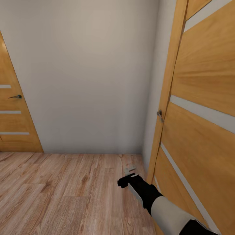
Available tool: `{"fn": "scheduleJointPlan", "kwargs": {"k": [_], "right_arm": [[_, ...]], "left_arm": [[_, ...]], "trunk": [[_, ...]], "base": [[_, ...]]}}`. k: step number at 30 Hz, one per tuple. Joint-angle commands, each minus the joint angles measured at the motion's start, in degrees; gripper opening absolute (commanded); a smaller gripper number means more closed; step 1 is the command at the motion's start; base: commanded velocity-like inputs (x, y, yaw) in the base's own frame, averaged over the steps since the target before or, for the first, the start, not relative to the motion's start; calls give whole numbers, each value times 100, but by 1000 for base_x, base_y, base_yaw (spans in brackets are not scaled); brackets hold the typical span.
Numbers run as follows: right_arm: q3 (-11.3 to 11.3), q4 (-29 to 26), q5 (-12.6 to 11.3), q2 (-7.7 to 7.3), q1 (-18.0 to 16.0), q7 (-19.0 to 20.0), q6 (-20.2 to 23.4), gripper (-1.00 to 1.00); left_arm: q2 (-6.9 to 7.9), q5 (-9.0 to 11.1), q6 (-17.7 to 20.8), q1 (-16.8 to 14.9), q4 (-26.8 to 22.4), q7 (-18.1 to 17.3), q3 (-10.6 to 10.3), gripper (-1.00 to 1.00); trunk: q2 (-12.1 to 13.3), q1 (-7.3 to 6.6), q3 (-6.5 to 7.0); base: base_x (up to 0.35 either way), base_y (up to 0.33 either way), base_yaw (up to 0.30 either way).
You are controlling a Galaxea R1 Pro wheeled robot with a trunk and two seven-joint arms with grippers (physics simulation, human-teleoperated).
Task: Move the two storage containers from the living room to the garage. In the garage, place one container on the floor and stack the other container on top of it (either order is fine).
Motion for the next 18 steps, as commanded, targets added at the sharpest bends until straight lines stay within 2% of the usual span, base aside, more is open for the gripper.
{"fn": "scheduleJointPlan", "kwargs": {"k": [1,5,10,18], "right_arm": [[29,-3,-57,0,38,-28,-11,100],[28,2,-53,0,113,-16,-121,100],[29,15,-43,0,371,-14,-248,100],[20,89,-47,0,418,-14,-354,100]], "left_arm": [[0,48,-14,-1,0,-2,-6,100],[0,48,-14,-1,0,-2,-6,100],[0,48,-14,-1,0,-2,-6,100],[0,48,-14,-1,0,-2,-6,100]], "trunk": [[-3,0,-6],[-3,0,-6],[-3,0,-6],[-3,0,-6]], "base": [[0,0,0],[0,0,0],[0,0,0],[0,0,0]]}}
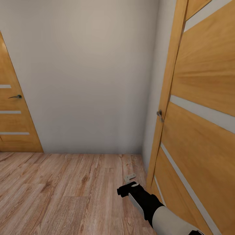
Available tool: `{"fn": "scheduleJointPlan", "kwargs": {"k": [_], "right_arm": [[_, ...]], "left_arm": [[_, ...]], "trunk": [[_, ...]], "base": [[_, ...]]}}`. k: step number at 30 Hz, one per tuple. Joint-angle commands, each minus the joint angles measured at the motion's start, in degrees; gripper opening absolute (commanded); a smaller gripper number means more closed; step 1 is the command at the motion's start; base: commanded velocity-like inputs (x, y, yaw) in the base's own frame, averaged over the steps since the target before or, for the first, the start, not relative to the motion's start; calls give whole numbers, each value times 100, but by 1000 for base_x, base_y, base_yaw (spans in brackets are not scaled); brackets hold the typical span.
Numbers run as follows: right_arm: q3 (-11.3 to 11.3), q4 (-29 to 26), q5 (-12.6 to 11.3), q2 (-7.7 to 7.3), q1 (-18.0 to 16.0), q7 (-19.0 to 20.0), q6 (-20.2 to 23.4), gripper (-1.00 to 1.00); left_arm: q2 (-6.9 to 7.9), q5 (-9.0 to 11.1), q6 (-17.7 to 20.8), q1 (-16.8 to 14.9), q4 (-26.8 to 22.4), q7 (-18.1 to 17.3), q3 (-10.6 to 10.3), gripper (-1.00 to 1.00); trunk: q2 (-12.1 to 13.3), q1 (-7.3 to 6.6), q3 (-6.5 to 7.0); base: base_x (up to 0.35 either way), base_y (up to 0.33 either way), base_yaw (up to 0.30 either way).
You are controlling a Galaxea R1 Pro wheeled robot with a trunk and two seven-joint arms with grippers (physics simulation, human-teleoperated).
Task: Move the two storage containers from the living room to the garage. In the garage, place one container on the floor and stack the other container on top of it (either order is fine).
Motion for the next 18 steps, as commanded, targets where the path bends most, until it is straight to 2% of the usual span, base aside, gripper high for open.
{"fn": "scheduleJointPlan", "kwargs": {"k": [1,9,12,18], "right_arm": [[35,2,-60,0,-3,-51,7,100],[40,32,-59,0,268,-44,-103,100],[40,205,-56,0,313,-43,-175,100],[51,760,-57,0,336,45,-613,100]], "left_arm": [[0,48,-14,-1,0,-2,-6,100],[0,48,-14,-1,0,-2,-6,100],[0,48,-14,-1,0,-2,-6,100],[0,48,-14,-1,0,-2,-6,100]], "trunk": [[-3,0,-6],[-3,0,-6],[-3,0,-6],[-3,0,-6]], "base": [[0,0,0],[0,0,0],[0,0,0],[0,0,0]]}}
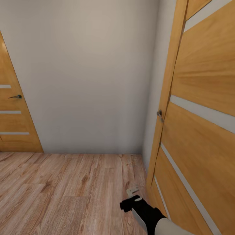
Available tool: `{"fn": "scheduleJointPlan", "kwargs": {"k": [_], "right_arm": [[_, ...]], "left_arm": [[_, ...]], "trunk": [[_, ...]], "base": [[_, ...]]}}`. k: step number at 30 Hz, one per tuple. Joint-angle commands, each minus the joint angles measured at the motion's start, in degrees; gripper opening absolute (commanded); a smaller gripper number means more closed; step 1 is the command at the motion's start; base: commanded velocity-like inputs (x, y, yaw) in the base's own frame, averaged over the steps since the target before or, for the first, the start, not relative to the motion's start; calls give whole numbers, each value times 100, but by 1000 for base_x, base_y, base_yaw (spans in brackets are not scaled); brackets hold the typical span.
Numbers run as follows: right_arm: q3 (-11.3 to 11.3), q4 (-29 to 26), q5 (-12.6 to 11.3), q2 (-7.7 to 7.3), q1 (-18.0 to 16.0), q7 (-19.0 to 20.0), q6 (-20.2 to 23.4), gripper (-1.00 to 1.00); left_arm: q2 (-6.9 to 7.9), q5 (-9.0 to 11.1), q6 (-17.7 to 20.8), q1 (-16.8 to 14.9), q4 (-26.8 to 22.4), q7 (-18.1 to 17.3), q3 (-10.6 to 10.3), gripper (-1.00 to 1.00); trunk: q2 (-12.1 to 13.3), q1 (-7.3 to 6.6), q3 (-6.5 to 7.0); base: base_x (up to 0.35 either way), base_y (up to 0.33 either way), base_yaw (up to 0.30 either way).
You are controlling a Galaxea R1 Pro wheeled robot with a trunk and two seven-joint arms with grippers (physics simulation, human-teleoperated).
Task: Move the two storage containers from the living room to the garage. In the garage, place one container on the floor and stack the other container on top of it (either order is fine).
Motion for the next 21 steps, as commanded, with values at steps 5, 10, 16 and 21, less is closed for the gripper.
{"fn": "scheduleJointPlan", "kwargs": {"k": [5,10,16,21], "right_arm": [[69,82,-26,-33,29,23,12,100],[67,245,-29,-64,186,13,24,100],[66,440,-6,-217,264,24,8,100],[66,511,-1,-232,273,26,7,100]], "left_arm": [[0,57,-5,-10,-27,0,-6,100],[0,63,-5,-10,-27,-1,0,100],[0,66,-5,-10,-27,-2,3,100],[0,66,-5,-10,-27,-2,3,100]], "trunk": [[-3,0,-6],[-3,0,-6],[-3,0,-6],[-3,0,-6]], "base": [[0,0,0],[0,0,0],[0,0,0],[0,0,0]]}}
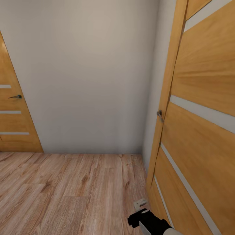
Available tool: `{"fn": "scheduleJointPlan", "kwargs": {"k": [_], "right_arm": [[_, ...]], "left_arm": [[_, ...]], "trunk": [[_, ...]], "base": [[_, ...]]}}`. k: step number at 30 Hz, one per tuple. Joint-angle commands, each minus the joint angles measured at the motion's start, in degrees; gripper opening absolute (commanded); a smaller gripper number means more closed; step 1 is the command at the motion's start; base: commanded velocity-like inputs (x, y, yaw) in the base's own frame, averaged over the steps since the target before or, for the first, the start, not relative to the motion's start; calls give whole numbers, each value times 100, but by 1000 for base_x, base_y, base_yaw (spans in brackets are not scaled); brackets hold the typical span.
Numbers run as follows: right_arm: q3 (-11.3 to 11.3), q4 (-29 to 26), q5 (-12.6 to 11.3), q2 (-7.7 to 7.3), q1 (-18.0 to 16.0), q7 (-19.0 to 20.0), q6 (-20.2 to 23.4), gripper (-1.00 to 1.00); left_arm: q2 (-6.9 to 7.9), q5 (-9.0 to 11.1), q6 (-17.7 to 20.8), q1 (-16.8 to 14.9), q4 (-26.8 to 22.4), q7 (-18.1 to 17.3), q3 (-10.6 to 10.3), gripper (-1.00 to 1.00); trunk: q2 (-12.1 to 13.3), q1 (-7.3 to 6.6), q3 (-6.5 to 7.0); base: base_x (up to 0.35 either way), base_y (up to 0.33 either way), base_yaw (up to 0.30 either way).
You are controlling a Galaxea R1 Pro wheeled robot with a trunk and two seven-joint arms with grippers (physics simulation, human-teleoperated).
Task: Move the two storage containers from the living room to the garage. In the garage, place one container on the floor and stack the other container on top of it (either order is fine).
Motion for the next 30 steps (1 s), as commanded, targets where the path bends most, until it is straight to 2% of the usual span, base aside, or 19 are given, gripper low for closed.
{"fn": "scheduleJointPlan", "kwargs": {"k": [1,23,25,27,30], "right_arm": [[49,-11,-58,-3,-4,-39,30,100],[49,59,-81,-21,-2,-24,26,100],[49,271,-92,-32,-4,-16,-5,100],[49,771,-76,-44,-4,-19,-81,100],[49,1275,-94,-48,-2,-14,-460,100]], "left_arm": [[0,47,-14,-2,1,-2,-5,100],[0,48,-14,-2,1,-2,-12,100],[0,47,-14,-2,1,-1,-13,100],[0,49,-14,-2,1,-1,-13,100],[0,47,-14,-2,1,0,-10,100]], "trunk": [[-3,0,-6],[-3,0,-6],[-3,0,-6],[-3,0,-6],[-3,0,-6]], "base": [[0,0,0],[0,0,0],[0,0,0],[0,0,0],[0,0,0]]}}
